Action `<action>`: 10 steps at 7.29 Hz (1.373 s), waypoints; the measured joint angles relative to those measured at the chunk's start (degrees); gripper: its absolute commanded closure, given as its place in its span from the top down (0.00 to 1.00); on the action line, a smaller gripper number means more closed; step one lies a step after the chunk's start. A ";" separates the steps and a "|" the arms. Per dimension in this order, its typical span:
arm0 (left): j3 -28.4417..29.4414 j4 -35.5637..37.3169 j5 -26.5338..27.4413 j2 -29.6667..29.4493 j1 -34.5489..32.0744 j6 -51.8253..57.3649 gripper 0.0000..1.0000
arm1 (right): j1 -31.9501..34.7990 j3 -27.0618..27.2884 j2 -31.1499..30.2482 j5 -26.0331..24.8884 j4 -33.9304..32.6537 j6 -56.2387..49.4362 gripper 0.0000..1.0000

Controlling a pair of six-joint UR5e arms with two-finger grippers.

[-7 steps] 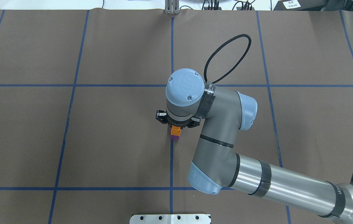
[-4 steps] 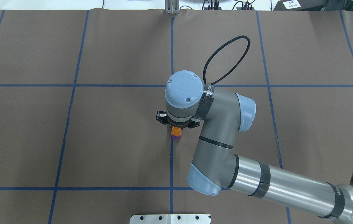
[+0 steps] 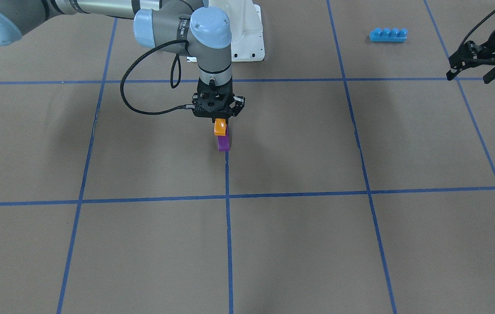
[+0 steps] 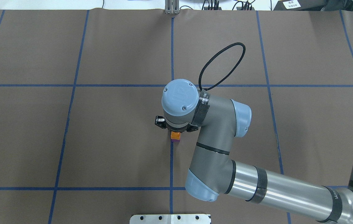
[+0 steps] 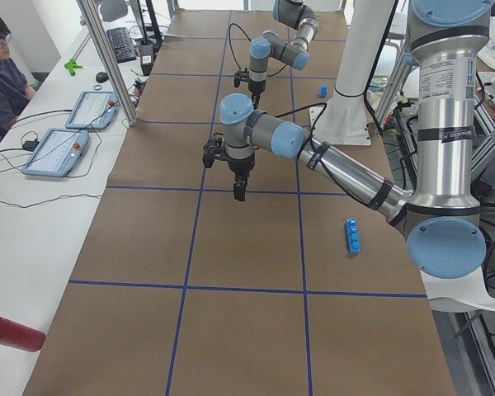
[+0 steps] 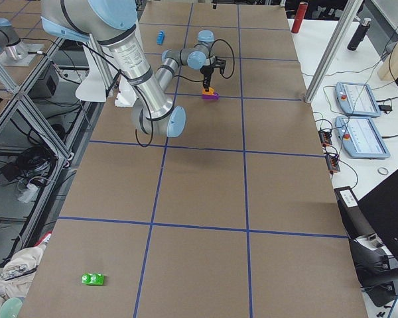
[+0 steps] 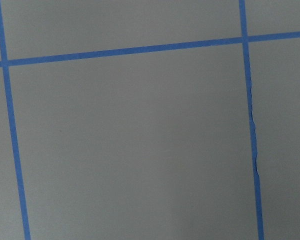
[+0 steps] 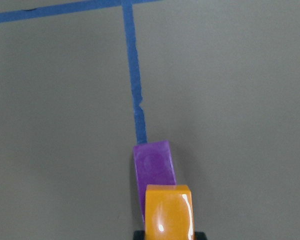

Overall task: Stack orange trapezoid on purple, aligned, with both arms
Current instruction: 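Lower and align the orange block onto the purple block with the right gripper, then open the right gripper and lift it away from the stack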

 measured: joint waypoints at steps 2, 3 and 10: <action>0.03 0.00 0.00 0.00 0.00 0.01 1.00 | -0.33 -0.38 -0.07 -0.36 0.05 -0.12 1.00; 0.02 0.00 0.00 0.00 0.00 0.01 1.00 | -0.50 -0.58 -0.13 -0.40 0.06 -0.03 1.00; 3.44 -1.66 0.58 0.86 -0.47 3.57 1.00 | 7.98 2.18 -0.22 7.17 -1.75 -3.78 1.00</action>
